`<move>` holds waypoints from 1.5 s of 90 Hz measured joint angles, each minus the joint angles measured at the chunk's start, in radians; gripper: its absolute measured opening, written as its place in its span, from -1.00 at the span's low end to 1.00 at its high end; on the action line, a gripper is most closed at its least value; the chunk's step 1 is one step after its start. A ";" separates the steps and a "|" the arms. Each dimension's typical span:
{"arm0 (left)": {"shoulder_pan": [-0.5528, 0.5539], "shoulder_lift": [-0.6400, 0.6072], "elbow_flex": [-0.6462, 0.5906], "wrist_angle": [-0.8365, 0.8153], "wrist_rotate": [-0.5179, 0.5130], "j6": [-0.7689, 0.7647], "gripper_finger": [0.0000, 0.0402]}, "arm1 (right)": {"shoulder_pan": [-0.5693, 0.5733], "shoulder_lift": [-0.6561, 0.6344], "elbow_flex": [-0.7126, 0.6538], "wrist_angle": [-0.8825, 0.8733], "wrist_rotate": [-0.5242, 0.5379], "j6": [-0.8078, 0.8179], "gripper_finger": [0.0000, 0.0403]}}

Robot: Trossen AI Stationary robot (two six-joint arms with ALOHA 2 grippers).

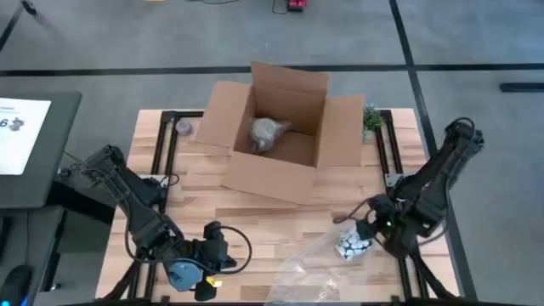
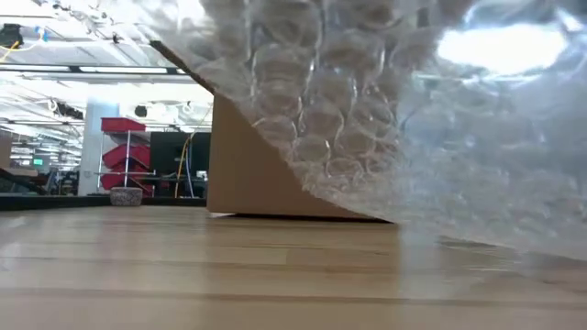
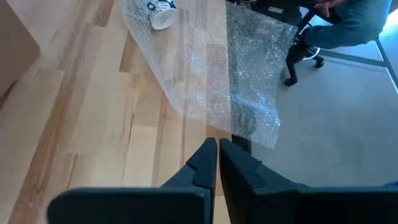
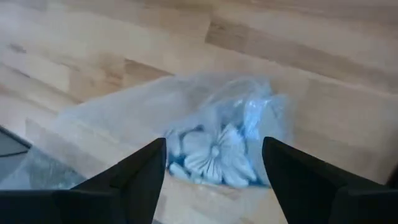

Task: Wrap mug
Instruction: Wrap the white blue mug with the transparent bubble wrap

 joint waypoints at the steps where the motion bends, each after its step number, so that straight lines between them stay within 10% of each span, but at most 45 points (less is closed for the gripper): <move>1: 0.000 0.000 0.000 0.000 0.000 0.000 -1.00 | -0.003 -0.003 -0.010 0.014 -0.002 -0.002 0.26; 46: 0.000 0.000 0.000 0.000 -0.003 0.000 -1.00 | -0.072 0.047 -0.195 0.336 -0.149 -0.054 0.17; 73: 0.000 0.000 0.000 -0.001 -0.003 -0.001 -1.00 | -0.077 0.080 -0.163 0.453 -0.031 -0.218 -0.83; 105: 0.004 0.000 0.000 0.000 -0.004 -0.001 -1.00 | -0.180 0.288 0.304 -0.156 0.026 -0.591 -0.97; 135: 0.006 0.000 0.000 -0.001 -0.005 -0.009 -1.00 | -0.220 0.595 0.441 -0.144 0.023 -0.780 -0.96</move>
